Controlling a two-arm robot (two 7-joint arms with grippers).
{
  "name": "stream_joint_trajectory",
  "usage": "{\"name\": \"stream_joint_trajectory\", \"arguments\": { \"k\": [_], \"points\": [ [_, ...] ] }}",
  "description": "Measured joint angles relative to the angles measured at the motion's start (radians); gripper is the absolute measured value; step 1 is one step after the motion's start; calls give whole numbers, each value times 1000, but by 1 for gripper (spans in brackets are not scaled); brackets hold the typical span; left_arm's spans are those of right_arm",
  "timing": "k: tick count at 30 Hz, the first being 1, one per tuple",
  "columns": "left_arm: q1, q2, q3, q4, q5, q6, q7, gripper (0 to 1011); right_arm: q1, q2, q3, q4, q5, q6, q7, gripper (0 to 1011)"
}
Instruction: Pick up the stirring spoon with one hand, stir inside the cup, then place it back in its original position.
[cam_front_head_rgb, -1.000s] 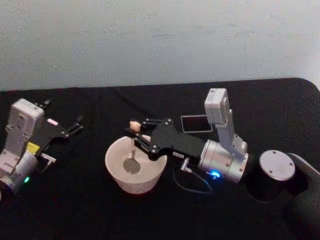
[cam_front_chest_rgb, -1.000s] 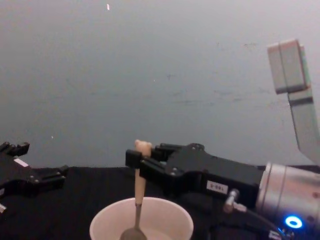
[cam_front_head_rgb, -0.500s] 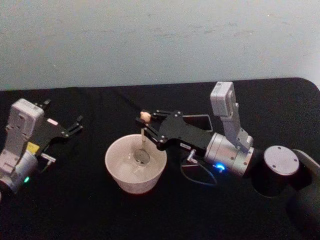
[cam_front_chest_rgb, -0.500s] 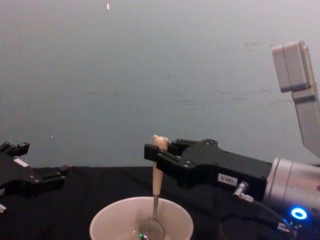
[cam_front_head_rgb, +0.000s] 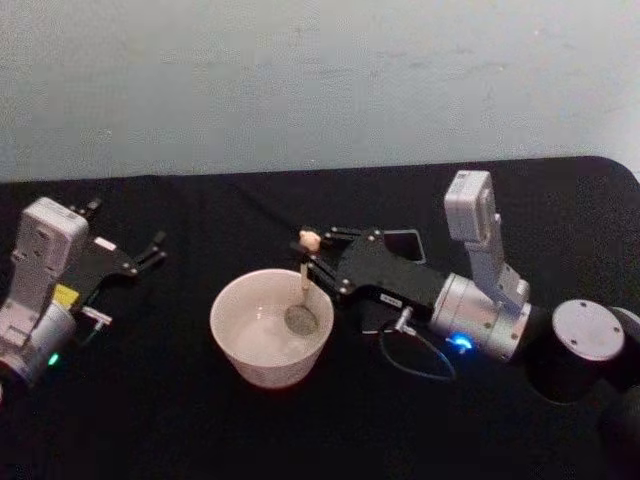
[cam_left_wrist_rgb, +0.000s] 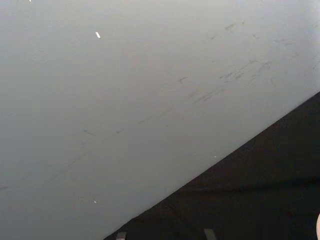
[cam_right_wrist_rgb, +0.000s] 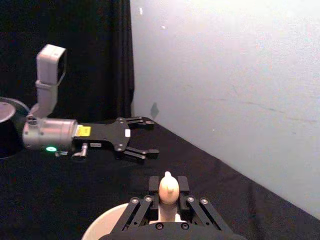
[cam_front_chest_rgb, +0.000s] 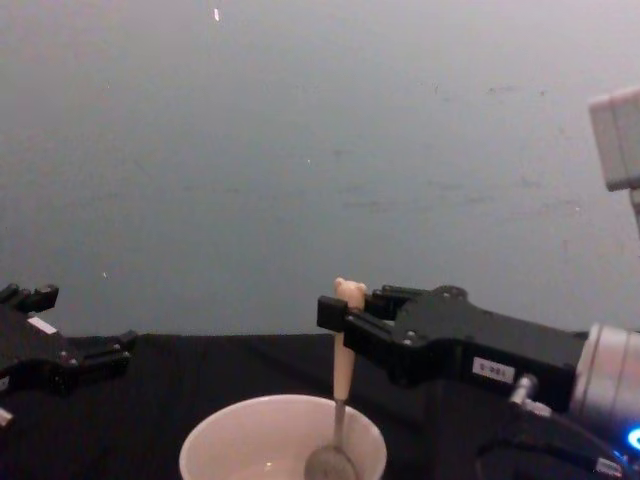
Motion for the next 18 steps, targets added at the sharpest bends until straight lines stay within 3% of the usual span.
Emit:
{"name": "stream_joint_trajectory", "arguments": {
  "k": [10,18],
  "points": [
    [0,0,0,0,0,0,0,1001,-45,36,-19,-68,20,20,35,212],
    [0,0,0,0,0,0,0,1001,-38,16,-46,-72,24,22,44,212]
  ]
}}
